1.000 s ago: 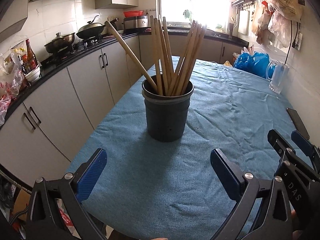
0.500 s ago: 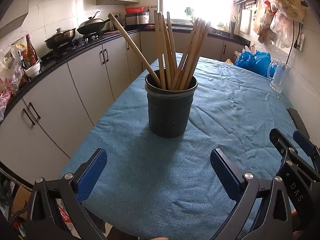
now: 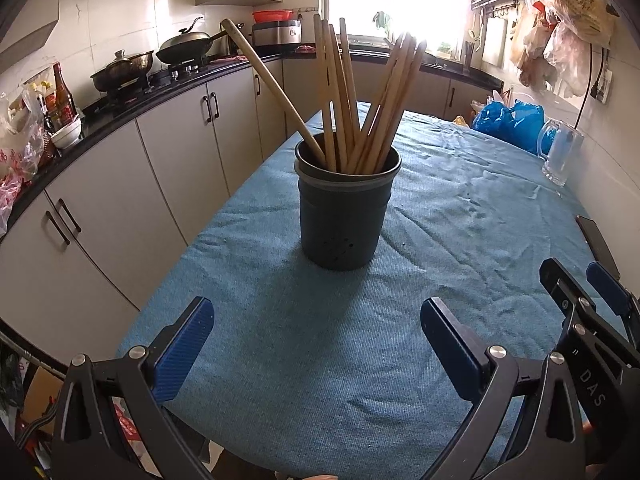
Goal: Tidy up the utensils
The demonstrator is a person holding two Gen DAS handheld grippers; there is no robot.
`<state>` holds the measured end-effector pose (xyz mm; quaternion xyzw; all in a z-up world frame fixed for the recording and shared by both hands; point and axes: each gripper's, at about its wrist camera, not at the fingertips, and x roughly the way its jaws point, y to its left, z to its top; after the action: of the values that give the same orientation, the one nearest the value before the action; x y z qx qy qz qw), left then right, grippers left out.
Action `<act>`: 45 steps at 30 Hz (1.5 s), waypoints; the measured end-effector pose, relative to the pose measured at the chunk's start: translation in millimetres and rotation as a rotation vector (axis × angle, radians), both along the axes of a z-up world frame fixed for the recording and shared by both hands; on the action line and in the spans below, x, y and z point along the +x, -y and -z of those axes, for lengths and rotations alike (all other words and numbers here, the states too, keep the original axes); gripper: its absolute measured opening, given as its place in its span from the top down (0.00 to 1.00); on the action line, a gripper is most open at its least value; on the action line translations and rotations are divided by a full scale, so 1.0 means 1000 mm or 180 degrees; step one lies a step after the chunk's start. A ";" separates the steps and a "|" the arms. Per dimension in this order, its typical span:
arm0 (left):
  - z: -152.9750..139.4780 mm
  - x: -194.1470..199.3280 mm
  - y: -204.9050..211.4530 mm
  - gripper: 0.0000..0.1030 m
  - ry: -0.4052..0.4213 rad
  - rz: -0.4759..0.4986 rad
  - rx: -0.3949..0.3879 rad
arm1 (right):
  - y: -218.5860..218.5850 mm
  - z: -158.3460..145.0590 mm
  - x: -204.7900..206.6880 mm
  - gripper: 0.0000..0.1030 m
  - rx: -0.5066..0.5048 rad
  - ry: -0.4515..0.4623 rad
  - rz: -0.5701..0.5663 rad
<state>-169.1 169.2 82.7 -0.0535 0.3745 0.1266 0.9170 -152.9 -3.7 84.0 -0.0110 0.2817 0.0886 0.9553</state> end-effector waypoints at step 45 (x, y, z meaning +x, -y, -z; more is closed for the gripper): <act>0.005 0.001 0.001 0.00 -0.0063 -0.0015 -0.0060 | 0.001 0.004 0.001 0.25 -0.0045 -0.0004 -0.0060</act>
<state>-168.0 167.9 77.7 -0.0618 0.3846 0.1257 0.9124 -151.5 -5.0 80.0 -0.0204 0.2829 0.0956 0.9542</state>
